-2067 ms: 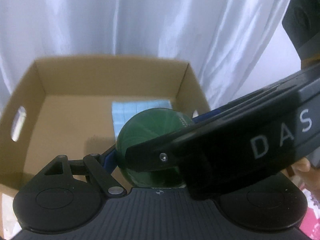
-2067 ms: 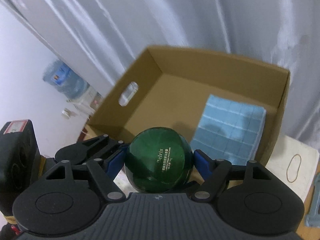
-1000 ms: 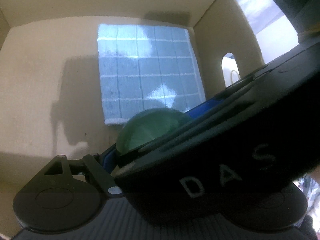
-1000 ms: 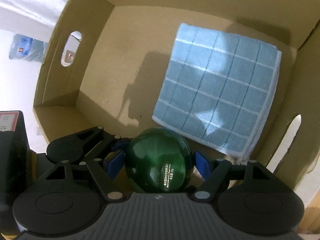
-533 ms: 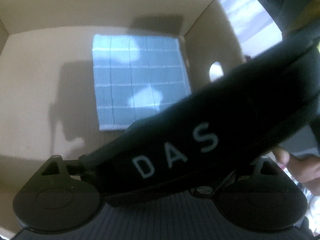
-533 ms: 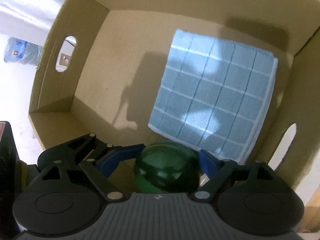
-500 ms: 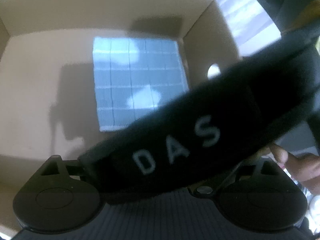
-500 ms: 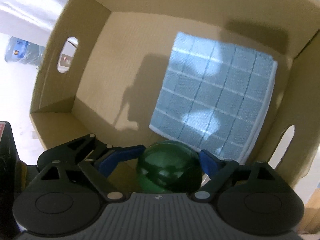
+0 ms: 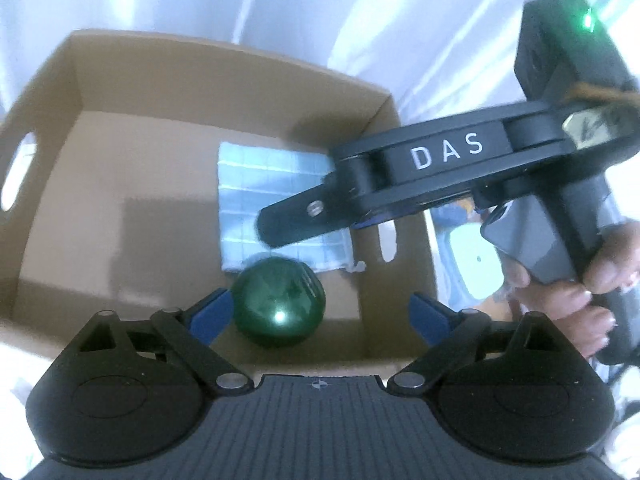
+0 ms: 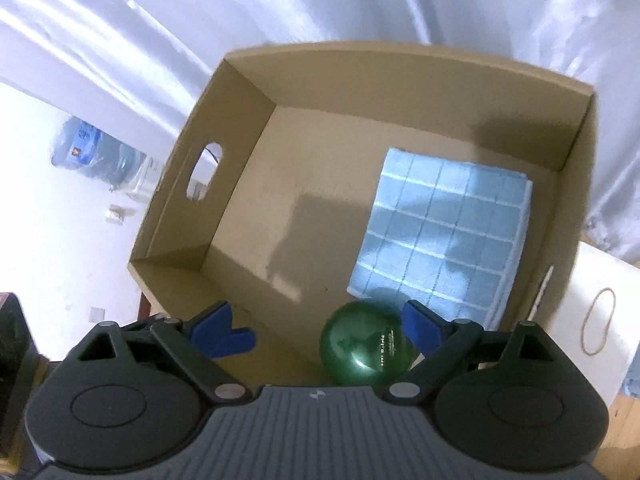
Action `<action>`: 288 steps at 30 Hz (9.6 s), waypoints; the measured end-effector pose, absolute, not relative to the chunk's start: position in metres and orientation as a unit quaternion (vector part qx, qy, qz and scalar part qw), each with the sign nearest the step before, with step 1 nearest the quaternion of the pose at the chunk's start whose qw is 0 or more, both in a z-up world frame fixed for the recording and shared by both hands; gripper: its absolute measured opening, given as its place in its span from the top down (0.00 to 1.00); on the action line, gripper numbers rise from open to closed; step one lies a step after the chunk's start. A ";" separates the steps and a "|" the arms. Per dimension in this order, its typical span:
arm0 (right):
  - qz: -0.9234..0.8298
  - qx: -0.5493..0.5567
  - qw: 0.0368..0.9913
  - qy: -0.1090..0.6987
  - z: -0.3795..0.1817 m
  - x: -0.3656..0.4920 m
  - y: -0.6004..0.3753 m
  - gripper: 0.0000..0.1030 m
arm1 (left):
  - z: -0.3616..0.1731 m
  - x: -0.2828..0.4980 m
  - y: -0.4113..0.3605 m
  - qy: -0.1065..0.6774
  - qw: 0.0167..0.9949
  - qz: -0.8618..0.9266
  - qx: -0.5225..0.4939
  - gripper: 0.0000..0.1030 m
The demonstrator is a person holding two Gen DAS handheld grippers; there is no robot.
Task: Organize objects
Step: 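Withdraw the right tool from the box toward the white-pink tube, then close the right gripper on the cap end of the white-pink tube, then lift the tube with the right gripper, tilting it upright, then carry the tube with the right gripper into the box and open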
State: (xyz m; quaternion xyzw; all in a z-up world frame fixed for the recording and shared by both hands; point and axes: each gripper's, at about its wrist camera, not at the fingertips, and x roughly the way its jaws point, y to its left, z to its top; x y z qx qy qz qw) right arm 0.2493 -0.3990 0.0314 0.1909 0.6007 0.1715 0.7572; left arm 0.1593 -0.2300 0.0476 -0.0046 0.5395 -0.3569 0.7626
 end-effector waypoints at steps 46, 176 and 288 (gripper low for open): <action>0.153 0.318 0.832 0.428 -0.012 0.057 -0.310 0.25 | 0.004 0.037 -0.025 0.366 0.905 -0.211 -0.048 0.21; 0.220 0.288 0.751 0.553 -0.082 0.075 -0.327 0.62 | -0.074 0.049 -0.082 0.518 0.788 -0.298 -0.152 0.31; 0.300 0.418 0.728 0.454 0.036 0.198 -0.355 0.68 | 0.039 0.147 -0.143 0.440 0.785 -0.405 -0.162 0.52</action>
